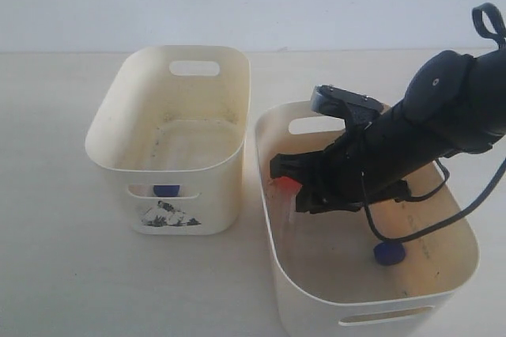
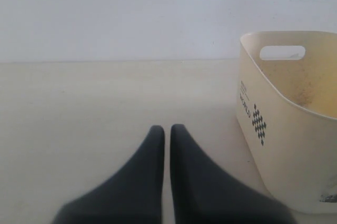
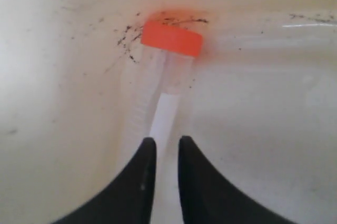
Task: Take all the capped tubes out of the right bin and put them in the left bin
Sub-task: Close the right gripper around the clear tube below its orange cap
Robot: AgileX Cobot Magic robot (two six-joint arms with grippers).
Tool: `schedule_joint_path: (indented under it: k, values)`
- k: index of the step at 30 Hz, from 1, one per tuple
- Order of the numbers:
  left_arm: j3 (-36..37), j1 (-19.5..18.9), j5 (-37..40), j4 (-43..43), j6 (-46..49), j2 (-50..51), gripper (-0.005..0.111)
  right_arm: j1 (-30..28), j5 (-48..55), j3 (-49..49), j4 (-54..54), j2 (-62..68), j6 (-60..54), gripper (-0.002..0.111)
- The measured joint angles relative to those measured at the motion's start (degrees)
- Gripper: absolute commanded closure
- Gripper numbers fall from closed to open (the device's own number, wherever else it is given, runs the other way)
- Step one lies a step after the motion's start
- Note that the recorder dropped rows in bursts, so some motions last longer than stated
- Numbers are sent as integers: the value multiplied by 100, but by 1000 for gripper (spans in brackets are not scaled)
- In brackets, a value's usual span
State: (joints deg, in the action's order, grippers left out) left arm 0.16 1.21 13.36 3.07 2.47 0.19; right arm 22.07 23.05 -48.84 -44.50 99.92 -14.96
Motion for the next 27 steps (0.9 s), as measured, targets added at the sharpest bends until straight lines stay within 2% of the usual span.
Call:
schedule_joint_path:
  k: [1,3,5,8,9,12,15,16,27]
  values:
    - [0,0,0,0,0,0,102,0,0,0,0,0,12,57]
    - [0,0,0,0,0,0,102,0,0,0,0,0,23,43]
    - [0,0,0,0,0,0,102,0,-34,0,-8,0,69,48]
    - [0,0,0,0,0,0,102,0,-146,0,-8,26,148,64]
    - [0,0,0,0,0,0,102,0,-207,0,-12,38,167,65]
    - [0,0,0,0,0,0,102,0,-341,0,-50,67,212,56]
    - [0,0,0,0,0,0,102,0,-434,0,-114,67,235,33]
    - [0,0,0,0,0,0,102,0,-444,0,-125,67,235,29]
    - [0,0,0,0,0,0,102,0,-478,0,-256,67,313,33]
